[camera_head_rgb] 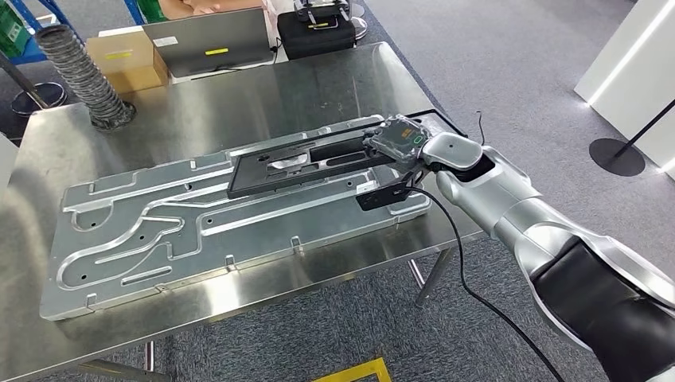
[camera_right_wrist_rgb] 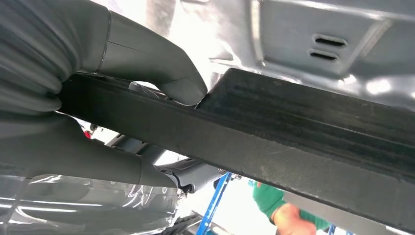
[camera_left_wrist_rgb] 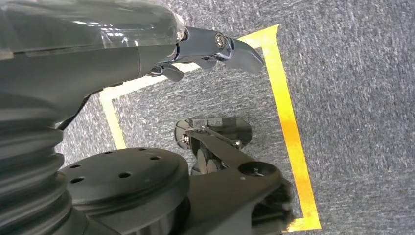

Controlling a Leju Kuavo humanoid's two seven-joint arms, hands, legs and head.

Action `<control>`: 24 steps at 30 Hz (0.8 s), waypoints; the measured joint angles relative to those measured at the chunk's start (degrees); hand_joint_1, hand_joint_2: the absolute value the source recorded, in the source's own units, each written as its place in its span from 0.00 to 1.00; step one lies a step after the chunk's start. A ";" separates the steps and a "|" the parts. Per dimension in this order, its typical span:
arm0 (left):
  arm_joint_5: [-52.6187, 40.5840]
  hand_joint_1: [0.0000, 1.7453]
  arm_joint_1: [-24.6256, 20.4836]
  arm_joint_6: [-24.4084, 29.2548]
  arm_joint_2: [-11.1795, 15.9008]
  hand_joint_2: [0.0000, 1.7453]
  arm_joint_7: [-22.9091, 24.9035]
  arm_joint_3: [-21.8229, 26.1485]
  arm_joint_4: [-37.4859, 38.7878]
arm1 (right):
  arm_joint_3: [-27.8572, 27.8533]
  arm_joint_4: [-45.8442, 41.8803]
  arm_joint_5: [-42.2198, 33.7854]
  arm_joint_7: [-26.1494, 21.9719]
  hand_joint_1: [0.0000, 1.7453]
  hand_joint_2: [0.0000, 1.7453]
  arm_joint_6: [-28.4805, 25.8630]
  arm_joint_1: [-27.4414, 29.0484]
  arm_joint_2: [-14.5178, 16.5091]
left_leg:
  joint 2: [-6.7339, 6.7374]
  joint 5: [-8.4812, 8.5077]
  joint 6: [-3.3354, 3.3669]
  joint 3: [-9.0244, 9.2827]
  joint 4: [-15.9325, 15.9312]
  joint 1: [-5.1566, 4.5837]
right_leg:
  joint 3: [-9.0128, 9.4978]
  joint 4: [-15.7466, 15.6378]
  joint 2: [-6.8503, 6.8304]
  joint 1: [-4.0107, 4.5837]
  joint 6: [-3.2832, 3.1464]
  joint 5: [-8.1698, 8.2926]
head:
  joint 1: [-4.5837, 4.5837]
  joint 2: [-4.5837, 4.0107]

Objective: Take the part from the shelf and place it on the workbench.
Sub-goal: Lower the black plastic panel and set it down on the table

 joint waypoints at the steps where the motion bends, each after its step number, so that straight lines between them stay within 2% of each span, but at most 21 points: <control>1: 0.01 0.00 0.00 0.01 0.00 1.00 0.00 0.04 0.00 | 0.20 0.04 -0.02 -0.08 1.00 1.00 0.01 -0.01 -0.37 | 0.01 1.49 0.09 0.85 -1.90 0.00 | 0.06 0.04 -0.05 0.02 0.06 -0.05 | 0.00 0.00; 3: 0.03 0.00 -0.04 0.07 0.01 1.00 0.01 0.09 0.00 | 0.45 0.05 -0.07 -0.25 1.00 1.00 0.02 -0.08 -0.89 | 0.00 5.31 0.57 4.75 -9.96 -0.05 | 0.24 0.16 -0.08 0.12 0.30 -0.22 | 0.00 0.00; 4: 0.07 0.00 -0.08 0.11 0.02 1.00 0.01 0.12 0.00 | 0.53 0.07 -0.09 -0.32 1.00 1.00 0.01 -0.18 -1.08 | -0.04 6.53 0.91 6.37 -13.39 -0.16 | 0.28 0.23 -0.07 0.20 0.51 -0.28 | 0.01 0.00; 5: 0.11 0.00 -0.10 0.18 0.03 1.00 0.01 0.19 0.00 | 0.61 0.10 -0.12 -0.36 1.00 1.00 0.00 -0.30 -1.20 | -0.09 7.07 1.23 7.29 -15.47 -0.26 | 0.27 0.27 -0.06 0.26 0.76 -0.32 | 0.01 0.00; 7: 0.17 0.00 -0.10 0.30 0.05 1.00 0.00 0.42 0.00 | 0.79 0.27 -0.20 -0.39 1.00 1.00 -0.03 -0.52 -1.32 | -0.20 7.16 1.83 7.51 -16.29 -0.45 | 0.25 0.14 -0.07 0.26 1.40 -0.22 | 0.01 0.00; 9: 0.19 0.00 -0.10 0.36 0.05 1.00 0.00 0.68 0.00 | 0.91 0.54 -0.31 -0.39 1.00 1.00 -0.06 -0.70 -1.31 | -0.26 7.59 2.51 7.79 -16.78 -0.24 | 0.07 0.52 0.03 0.11 2.06 -0.65 | 0.01 0.00; 11: 0.19 0.00 -0.18 0.38 0.05 1.00 0.00 0.87 0.00 | 0.96 0.86 -0.49 -0.38 1.00 1.00 -0.07 -1.00 -1.02 | -0.25 8.00 3.07 8.02 -17.26 -0.01 | -1.69 4.52 0.30 -0.01 2.55 -3.17 | 0.02 0.00; 13: 0.18 0.00 -0.23 0.40 0.07 1.00 0.00 0.99 0.00 | 1.04 1.42 -0.63 -0.34 1.00 1.00 -0.06 -1.15 -0.29 | -0.24 8.05 3.25 7.99 -17.28 -0.04 | -5.34 12.52 0.49 -0.15 2.90 -6.80 | 0.02 0.00; 14: 0.18 0.00 -0.22 0.40 0.07 1.00 0.00 1.03 0.00 | 1.09 1.74 -0.66 -0.32 1.00 1.00 -0.05 -1.15 0.11 | -0.25 8.02 3.26 7.99 -17.25 -0.05 | -6.92 15.71 0.52 -0.24 3.04 -7.73 | 0.02 0.00; 15: 0.18 0.00 -0.20 0.40 0.07 1.00 0.00 1.05 0.00 | 1.13 2.02 -0.67 -0.30 1.00 1.00 -0.05 -1.14 0.50 | -0.28 7.98 3.24 8.00 -17.19 -0.04 | -7.66 17.02 0.53 -0.33 3.13 -7.58 | 0.02 0.00; 16: 0.18 0.00 -0.19 0.40 0.06 1.00 0.00 1.07 0.00 | 1.16 2.23 -0.67 -0.30 1.00 1.00 -0.05 -1.20 0.82 | -0.34 7.90 3.17 8.01 -17.08 -0.02 | -7.20 15.76 0.53 -0.42 3.16 -6.26 | 0.02 0.00; 18: 0.17 0.00 -0.20 0.40 0.05 1.00 0.00 1.07 0.00 | 1.16 2.55 -0.68 -0.18 1.00 1.00 -0.06 -1.53 1.40 | -0.46 7.57 2.84 8.00 -16.65 0.02 | -3.76 8.08 0.49 -0.54 3.02 -2.19 | 0.02 0.00; 19: 0.17 0.00 -0.21 0.40 0.05 1.00 0.00 1.07 0.00 | 1.16 2.73 -0.70 0.02 1.00 1.00 -0.08 -1.78 1.72 | -0.50 7.36 2.58 7.89 -16.33 -0.09 | -2.05 4.31 0.48 -0.46 2.80 -0.82 | 0.02 0.00; 20: 0.16 0.00 -0.21 0.40 0.07 1.00 0.00 1.07 0.00 | 1.15 2.95 -0.74 0.28 1.00 1.00 -0.10 -1.99 2.02 | -0.51 7.22 2.31 7.76 -16.12 -0.19 | -0.95 1.86 0.49 -0.37 2.55 -0.14 | 0.02 0.00; 22: 0.15 0.00 -0.20 0.40 0.08 1.00 0.02 1.07 0.00 | 1.14 3.53 -0.83 0.72 0.50 0.50 -0.14 -2.24 2.40 | -0.50 7.15 1.77 7.60 -16.06 -0.36 | -0.52 0.76 0.56 -0.05 1.94 -0.24 | 0.01 0.00; 24: 0.15 0.00 -0.16 0.44 0.08 1.00 0.08 1.08 0.00 | 1.11 4.24 -0.96 0.83 0.00 0.00 -0.16 -2.39 2.44 | -0.46 6.88 1.21 7.59 -15.97 -0.33 | -0.42 0.50 0.48 -0.18 1.29 -0.10 | 0.01 0.00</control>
